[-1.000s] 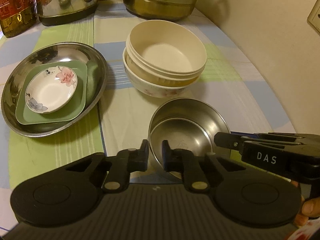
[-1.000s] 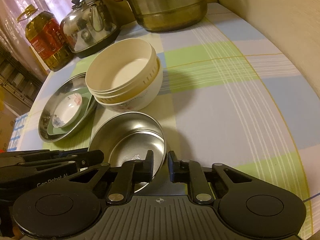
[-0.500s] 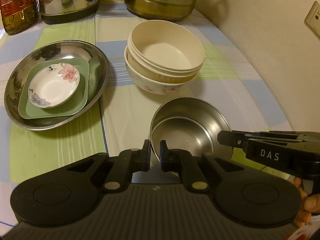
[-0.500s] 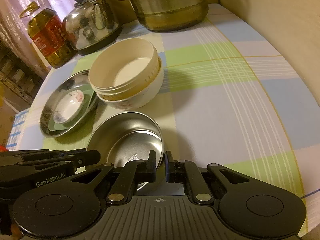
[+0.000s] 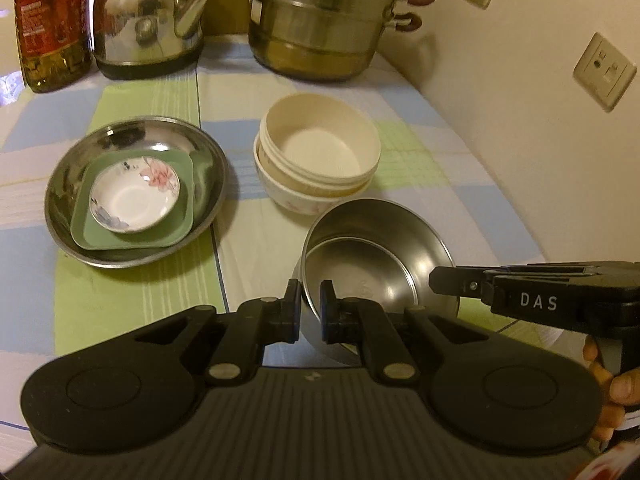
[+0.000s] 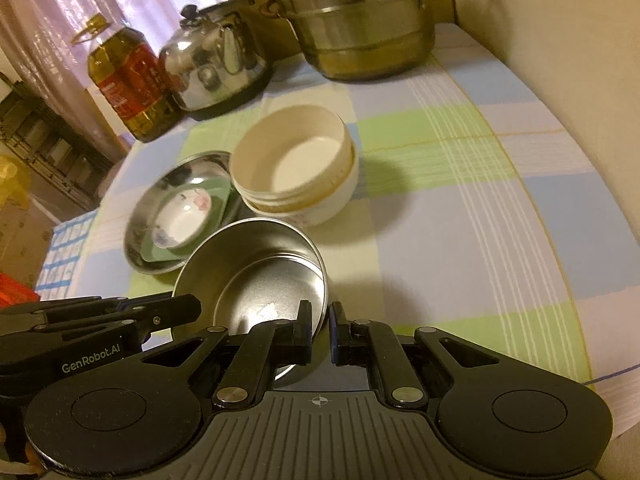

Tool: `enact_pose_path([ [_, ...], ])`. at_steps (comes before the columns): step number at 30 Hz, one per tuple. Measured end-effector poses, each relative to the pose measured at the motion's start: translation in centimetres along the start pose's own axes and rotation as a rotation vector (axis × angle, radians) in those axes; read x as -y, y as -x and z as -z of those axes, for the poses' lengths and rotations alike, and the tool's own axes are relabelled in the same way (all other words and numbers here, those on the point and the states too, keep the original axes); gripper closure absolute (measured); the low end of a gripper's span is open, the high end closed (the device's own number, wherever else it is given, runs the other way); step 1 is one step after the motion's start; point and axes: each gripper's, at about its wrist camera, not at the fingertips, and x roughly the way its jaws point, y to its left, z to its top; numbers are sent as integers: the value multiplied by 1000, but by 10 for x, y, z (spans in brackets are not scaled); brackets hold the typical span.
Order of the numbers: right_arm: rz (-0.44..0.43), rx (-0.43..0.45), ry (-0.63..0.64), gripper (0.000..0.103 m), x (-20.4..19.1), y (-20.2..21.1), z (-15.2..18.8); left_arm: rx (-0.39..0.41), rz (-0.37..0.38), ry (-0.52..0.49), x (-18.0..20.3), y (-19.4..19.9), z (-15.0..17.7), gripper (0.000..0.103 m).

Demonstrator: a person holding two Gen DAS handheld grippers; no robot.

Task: Organize plates and bowls
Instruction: 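Lift the steel bowl with both grippers over the stacked bowls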

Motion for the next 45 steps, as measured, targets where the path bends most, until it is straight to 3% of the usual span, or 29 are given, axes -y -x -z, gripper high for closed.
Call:
enact_pose_path([
  [9, -22, 56, 20, 95, -12, 17, -26, 73, -5, -9, 0, 17, -25, 95],
  [24, -34, 132, 14, 95, -6, 8, -92, 145, -12, -7, -1, 0, -83, 95],
  [33, -42, 141, 9, 95, 1, -11, -118, 137, -30, 6, -8, -24, -105, 95],
  [45, -62, 120, -25, 95, 18, -38, -125, 105, -46, 12, -12, -49, -111, 95],
])
